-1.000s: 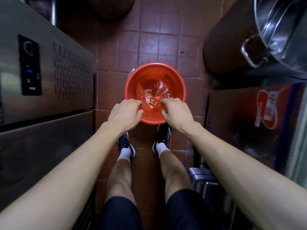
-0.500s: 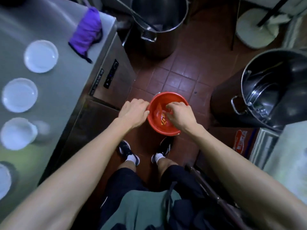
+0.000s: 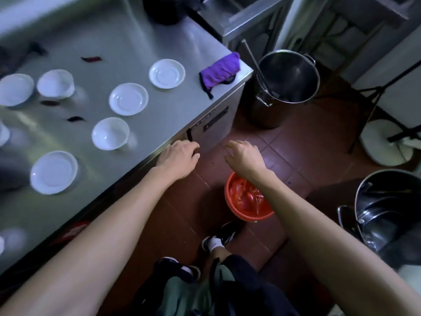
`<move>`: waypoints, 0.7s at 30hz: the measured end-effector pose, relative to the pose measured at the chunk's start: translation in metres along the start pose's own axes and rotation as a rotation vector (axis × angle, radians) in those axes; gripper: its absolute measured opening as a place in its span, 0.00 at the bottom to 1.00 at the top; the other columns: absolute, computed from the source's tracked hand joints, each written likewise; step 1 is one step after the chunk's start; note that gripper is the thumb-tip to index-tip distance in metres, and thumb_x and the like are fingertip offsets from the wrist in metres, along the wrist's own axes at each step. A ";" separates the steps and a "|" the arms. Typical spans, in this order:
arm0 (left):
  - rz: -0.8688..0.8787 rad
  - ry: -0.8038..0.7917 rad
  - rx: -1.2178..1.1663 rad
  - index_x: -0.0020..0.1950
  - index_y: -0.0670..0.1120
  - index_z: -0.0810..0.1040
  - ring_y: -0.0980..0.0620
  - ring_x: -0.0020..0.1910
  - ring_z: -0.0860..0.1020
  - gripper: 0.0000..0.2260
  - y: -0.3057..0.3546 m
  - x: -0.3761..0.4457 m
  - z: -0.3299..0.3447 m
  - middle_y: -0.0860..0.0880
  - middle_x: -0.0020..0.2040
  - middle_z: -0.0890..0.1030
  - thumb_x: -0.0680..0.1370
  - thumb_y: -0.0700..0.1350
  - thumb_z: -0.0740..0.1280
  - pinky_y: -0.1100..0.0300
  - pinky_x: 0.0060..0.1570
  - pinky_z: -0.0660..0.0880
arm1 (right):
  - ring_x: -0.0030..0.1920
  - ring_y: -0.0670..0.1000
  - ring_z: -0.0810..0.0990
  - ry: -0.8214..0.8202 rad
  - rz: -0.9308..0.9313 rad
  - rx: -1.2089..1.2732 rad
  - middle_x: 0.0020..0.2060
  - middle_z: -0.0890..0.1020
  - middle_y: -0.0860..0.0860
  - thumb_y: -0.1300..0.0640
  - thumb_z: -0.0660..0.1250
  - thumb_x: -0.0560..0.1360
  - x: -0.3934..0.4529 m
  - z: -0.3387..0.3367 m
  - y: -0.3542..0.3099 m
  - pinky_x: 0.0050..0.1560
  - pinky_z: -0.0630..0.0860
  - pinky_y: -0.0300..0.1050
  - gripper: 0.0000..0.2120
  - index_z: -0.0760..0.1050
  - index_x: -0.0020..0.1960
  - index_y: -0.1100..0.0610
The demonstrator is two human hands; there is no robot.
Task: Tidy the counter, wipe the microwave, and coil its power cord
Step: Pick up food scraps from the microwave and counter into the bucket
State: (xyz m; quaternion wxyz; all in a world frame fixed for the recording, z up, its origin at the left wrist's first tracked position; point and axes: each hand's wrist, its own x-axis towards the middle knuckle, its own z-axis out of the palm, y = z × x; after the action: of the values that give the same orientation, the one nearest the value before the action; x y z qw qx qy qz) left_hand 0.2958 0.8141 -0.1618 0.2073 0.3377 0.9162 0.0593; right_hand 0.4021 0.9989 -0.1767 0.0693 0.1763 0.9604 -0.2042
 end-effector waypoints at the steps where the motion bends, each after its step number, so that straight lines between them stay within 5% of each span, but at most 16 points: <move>1: -0.029 0.024 -0.022 0.68 0.53 0.74 0.42 0.64 0.75 0.16 -0.014 -0.009 -0.005 0.49 0.67 0.77 0.82 0.53 0.60 0.48 0.61 0.71 | 0.52 0.60 0.80 0.004 -0.030 -0.014 0.49 0.82 0.53 0.54 0.62 0.74 0.003 0.001 -0.016 0.46 0.72 0.52 0.09 0.77 0.52 0.52; 14: -0.230 0.271 -0.102 0.68 0.50 0.75 0.42 0.63 0.75 0.16 -0.191 -0.164 -0.057 0.48 0.65 0.78 0.81 0.51 0.61 0.49 0.59 0.73 | 0.65 0.57 0.75 -0.020 -0.277 -0.089 0.66 0.78 0.50 0.54 0.63 0.77 -0.012 0.016 -0.231 0.63 0.71 0.54 0.19 0.75 0.67 0.51; 21: -0.388 0.397 -0.131 0.68 0.49 0.76 0.43 0.63 0.75 0.16 -0.278 -0.268 -0.063 0.47 0.66 0.78 0.81 0.50 0.62 0.50 0.58 0.74 | 0.63 0.58 0.76 -0.007 -0.506 -0.085 0.68 0.76 0.51 0.54 0.66 0.78 -0.039 0.047 -0.350 0.61 0.73 0.54 0.19 0.73 0.69 0.53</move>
State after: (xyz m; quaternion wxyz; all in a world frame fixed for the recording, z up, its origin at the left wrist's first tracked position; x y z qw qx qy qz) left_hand 0.2877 0.4311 -0.0827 0.0527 0.1239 0.9806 0.1426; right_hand 0.3127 0.6682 -0.0831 0.0267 -0.0735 0.9814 -0.1752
